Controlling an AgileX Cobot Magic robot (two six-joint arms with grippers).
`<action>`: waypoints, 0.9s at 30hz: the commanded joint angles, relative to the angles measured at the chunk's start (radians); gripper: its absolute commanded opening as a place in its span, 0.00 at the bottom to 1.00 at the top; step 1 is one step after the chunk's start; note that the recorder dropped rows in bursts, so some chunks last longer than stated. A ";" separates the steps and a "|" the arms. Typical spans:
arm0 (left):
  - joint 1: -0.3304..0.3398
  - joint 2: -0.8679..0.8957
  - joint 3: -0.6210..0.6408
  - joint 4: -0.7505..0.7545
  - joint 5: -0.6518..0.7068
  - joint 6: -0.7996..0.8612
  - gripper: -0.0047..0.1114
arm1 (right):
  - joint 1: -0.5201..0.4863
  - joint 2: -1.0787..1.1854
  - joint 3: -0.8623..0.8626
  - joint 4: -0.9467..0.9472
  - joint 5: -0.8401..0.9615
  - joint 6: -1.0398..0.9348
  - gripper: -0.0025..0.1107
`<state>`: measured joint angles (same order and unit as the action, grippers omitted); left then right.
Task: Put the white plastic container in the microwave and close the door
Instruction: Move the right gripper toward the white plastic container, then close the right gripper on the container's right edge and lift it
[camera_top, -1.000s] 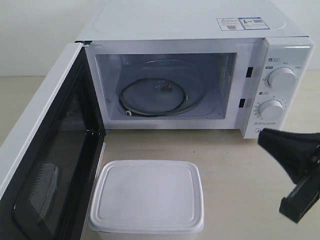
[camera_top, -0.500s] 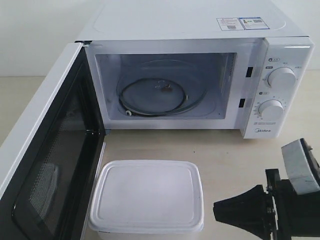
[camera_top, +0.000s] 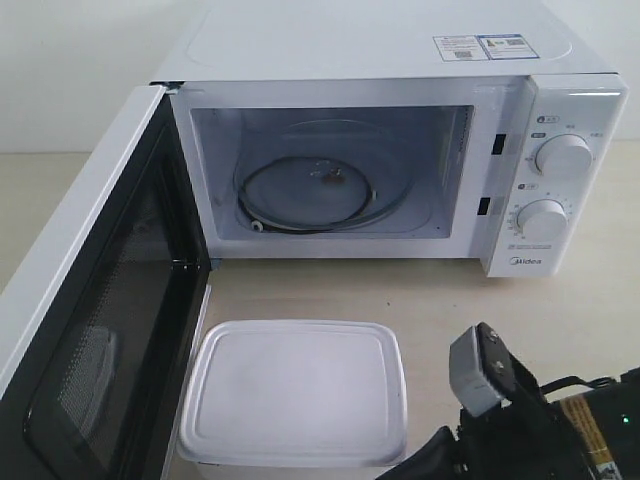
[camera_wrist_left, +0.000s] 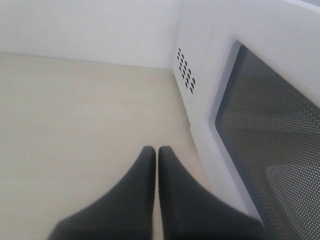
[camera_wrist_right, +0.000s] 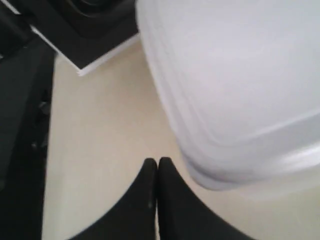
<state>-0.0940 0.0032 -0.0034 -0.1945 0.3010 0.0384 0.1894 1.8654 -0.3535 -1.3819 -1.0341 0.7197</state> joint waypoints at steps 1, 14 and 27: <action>-0.005 -0.003 0.003 0.004 -0.005 -0.008 0.08 | 0.019 0.003 -0.029 0.094 0.105 0.102 0.02; -0.005 -0.003 0.003 0.004 -0.005 -0.008 0.08 | 0.019 0.003 -0.262 0.360 0.222 0.275 0.02; -0.005 -0.003 0.003 0.004 -0.005 -0.008 0.08 | 0.019 -0.105 0.143 0.932 -0.178 0.062 0.02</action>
<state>-0.0940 0.0032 -0.0034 -0.1945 0.3010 0.0384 0.2085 1.7766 -0.2920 -0.5606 -1.0721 0.7114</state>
